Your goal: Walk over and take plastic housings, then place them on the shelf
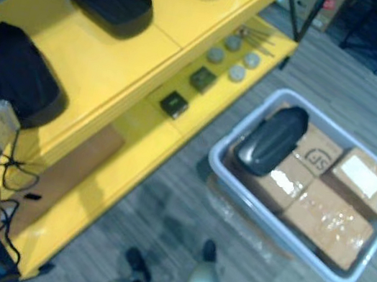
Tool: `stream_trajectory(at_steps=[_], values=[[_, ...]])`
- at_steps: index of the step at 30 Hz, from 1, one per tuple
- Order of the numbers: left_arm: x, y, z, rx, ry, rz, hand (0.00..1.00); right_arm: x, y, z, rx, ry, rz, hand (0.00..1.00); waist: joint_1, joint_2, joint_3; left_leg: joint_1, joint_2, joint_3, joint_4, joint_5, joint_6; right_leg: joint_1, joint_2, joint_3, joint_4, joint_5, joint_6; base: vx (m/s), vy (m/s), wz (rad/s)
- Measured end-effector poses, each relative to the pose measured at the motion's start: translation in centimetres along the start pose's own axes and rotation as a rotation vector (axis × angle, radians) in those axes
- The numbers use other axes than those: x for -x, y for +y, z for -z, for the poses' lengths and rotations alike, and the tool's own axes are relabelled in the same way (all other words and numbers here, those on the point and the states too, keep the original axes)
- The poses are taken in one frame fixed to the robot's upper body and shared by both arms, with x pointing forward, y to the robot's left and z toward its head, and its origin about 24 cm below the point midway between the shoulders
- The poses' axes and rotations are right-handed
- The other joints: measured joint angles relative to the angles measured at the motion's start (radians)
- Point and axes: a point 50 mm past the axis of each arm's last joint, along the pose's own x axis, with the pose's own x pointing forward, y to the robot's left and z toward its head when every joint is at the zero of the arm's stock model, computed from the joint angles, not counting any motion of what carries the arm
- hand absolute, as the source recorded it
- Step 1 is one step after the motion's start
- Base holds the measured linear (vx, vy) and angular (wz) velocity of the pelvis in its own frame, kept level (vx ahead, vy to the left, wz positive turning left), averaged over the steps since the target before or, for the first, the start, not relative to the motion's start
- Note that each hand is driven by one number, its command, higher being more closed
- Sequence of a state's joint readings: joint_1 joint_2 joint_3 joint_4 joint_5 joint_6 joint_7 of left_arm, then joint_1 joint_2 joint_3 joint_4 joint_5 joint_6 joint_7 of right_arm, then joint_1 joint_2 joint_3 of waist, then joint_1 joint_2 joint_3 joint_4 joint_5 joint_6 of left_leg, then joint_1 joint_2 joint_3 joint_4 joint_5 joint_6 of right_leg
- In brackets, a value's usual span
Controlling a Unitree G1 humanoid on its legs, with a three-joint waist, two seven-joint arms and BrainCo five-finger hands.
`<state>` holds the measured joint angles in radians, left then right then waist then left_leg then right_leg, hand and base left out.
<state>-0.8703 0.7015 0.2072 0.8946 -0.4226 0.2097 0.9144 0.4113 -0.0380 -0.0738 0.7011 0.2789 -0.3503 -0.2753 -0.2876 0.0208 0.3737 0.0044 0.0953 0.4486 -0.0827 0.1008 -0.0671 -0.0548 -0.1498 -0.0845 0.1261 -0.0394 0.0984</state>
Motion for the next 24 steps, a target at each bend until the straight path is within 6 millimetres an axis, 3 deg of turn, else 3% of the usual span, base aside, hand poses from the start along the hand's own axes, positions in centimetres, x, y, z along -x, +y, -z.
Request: stream_trajectory(at_steps=[5,7,9,15,18,21,24], values=[[0.8,-0.1,-5.4,0.245,-0.171,-0.010,0.00,-0.3,0.4,-5.0,-0.105,-0.257,0.080,0.00,0.004,-0.001,-0.004,0.031,0.000,0.002,-0.005,-0.004,-0.001,0.042,0.000,-0.002,-0.022,0.002,0.003,0.00,0.000,0.00],[1.5,0.1,-8.0,0.311,-0.289,-0.005,0.00,-0.2,0.4,-7.6,-0.145,-0.385,0.095,0.00,0.005,0.007,-0.033,0.032,0.000,0.001,-0.006,-0.007,-0.002,0.055,-0.002,-0.009,-0.042,0.008,0.011,0.02,0.004,0.03],[2.2,-0.2,-9.1,0.343,-0.350,0.016,0.00,0.0,0.3,-8.9,-0.150,-0.455,0.094,0.00,0.009,0.010,-0.063,0.030,-0.001,-0.001,-0.006,-0.007,-0.002,0.060,-0.003,-0.022,-0.050,0.010,0.013,0.06,0.006,0.09],[4.7,-1.0,-11.6,0.449,-0.525,0.175,0.00,2.6,2.5,-17.3,-0.182,-0.892,-0.064,0.00,0.044,0.011,-0.170,0.050,0.005,-0.012,-0.006,-0.006,-0.002,0.122,-0.007,-0.057,-0.092,0.013,0.012,0.06,0.011,0.13],[6.3,1.2,-10.5,0.545,-0.681,0.258,0.00,4.7,2.9,-21.9,-0.252,-1.129,-0.130,0.00,0.072,0.020,-0.208,0.056,0.004,-0.042,-0.005,-0.004,-0.003,0.148,-0.003,-0.097,-0.094,0.015,0.012,0.01,0.001,0.27],[7.0,5.1,-6.1,0.558,-0.741,0.226,0.00,6.3,1.9,-25.1,-0.275,-1.296,-0.141,0.00,0.121,0.029,-0.237,0.058,0.003,-0.080,-0.006,-0.004,-0.003,0.171,-0.004,-0.136,-0.097,0.015,0.012,-0.02,0.011,0.34],[7.0,10.5,-0.7,0.443,-0.724,0.099,0.00,7.3,1.2,-27.3,-0.240,-1.382,-0.176,0.00,0.172,0.014,-0.261,0.043,-0.001,-0.130,-0.006,0.003,-0.002,0.197,-0.005,-0.193,-0.108,0.014,0.011,-0.05,0.013,0.49]])
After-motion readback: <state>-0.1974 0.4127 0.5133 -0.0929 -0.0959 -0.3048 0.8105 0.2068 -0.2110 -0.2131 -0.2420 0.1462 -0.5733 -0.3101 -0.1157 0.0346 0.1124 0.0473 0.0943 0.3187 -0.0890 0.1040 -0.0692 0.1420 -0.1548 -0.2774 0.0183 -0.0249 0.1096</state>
